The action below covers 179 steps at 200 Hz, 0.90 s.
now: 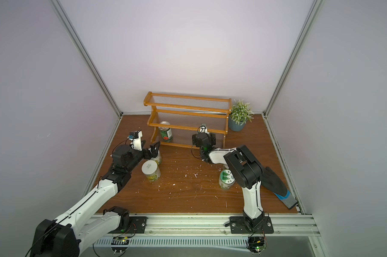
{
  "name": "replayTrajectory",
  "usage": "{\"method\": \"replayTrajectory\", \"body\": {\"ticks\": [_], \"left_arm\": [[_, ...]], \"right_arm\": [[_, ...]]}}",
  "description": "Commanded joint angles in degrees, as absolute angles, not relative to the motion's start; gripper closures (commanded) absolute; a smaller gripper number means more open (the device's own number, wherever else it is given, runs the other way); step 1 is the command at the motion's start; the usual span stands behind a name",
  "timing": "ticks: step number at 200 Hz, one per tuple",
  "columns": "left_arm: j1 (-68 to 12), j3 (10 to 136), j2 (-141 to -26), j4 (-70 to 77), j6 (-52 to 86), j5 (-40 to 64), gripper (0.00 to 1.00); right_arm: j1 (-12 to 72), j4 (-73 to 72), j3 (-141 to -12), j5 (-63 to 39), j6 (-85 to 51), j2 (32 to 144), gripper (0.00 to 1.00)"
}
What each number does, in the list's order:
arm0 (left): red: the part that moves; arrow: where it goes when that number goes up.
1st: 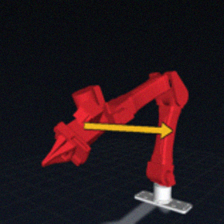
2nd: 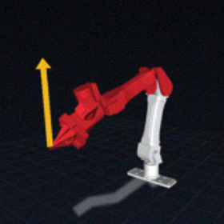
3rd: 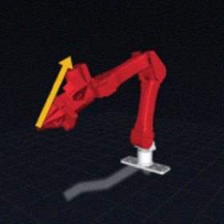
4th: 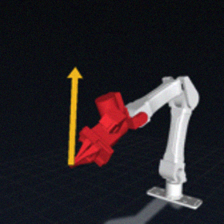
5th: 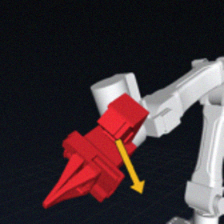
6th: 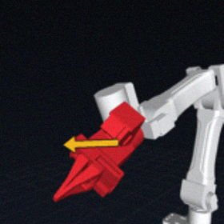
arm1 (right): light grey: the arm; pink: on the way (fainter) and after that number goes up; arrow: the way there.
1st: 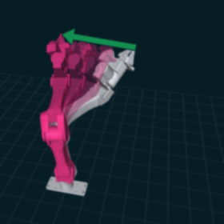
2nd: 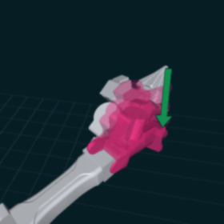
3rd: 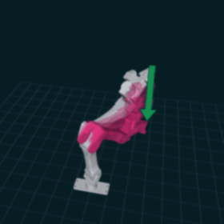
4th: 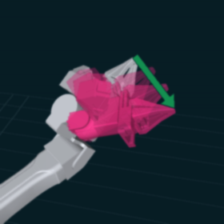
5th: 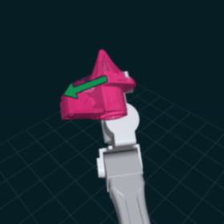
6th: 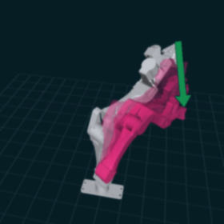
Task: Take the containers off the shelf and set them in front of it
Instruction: 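Pick up a container from the shelf.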
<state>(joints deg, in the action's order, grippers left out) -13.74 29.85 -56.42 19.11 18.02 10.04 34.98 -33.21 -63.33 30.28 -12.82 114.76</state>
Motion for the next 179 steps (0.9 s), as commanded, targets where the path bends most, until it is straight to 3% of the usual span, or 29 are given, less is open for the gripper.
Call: {"method": "replayTrajectory", "body": {"ticks": [1, 72, 153, 179], "left_arm": [[-12.65, 29.68, -56.34, 20.39, 18.25, 10.48, 0.0], [-12.35, 29.67, -56.25, 20.39, 18.33, 10.55, 0.0], [-12.3, 29.53, -56.07, 20.32, 18.63, 10.46, 0.0], [-12.26, 29.54, -55.99, 20.47, 18.83, 10.46, 0.0]], "right_arm": [[34.55, -34.85, -65.86, 29.71, -11.91, 115.6, 0.02], [34.2, -36.47, -65.92, 29.44, -10.94, 116.88, 0.42], [34.31, -36.21, -63.12, 26.77, -10.44, 112.76, 0.73], [34.49, -35.77, -62.24, 26.02, -9.94, 110.95, 0.76]]}}
